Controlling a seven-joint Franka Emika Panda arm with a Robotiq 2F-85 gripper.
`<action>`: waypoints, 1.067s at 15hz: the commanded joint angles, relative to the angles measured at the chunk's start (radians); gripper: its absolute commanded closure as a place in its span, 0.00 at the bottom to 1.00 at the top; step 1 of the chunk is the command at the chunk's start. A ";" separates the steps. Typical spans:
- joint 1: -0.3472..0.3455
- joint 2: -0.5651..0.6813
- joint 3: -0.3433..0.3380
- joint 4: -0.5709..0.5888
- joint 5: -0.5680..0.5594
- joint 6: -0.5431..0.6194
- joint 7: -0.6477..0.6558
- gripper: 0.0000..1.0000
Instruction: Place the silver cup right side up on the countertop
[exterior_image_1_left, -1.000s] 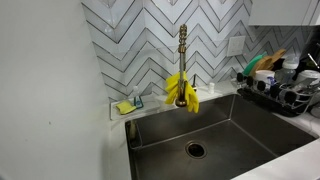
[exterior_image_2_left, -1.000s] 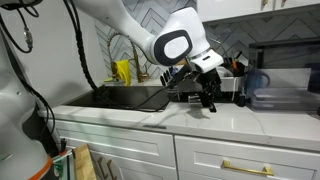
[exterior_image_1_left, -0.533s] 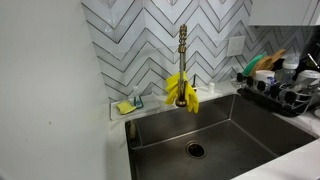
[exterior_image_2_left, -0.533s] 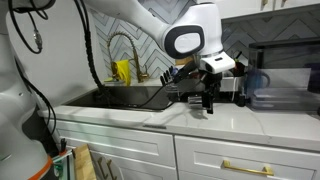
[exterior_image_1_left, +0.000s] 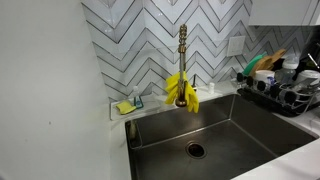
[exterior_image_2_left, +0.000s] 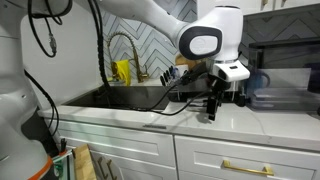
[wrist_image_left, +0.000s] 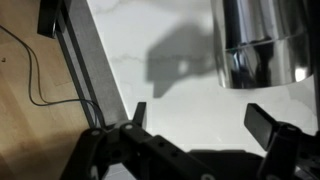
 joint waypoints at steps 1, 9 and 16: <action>-0.023 0.051 -0.005 0.069 0.062 -0.106 -0.041 0.00; -0.062 0.109 -0.020 0.183 0.122 -0.316 -0.035 0.00; -0.093 0.153 -0.020 0.251 0.196 -0.442 -0.035 0.08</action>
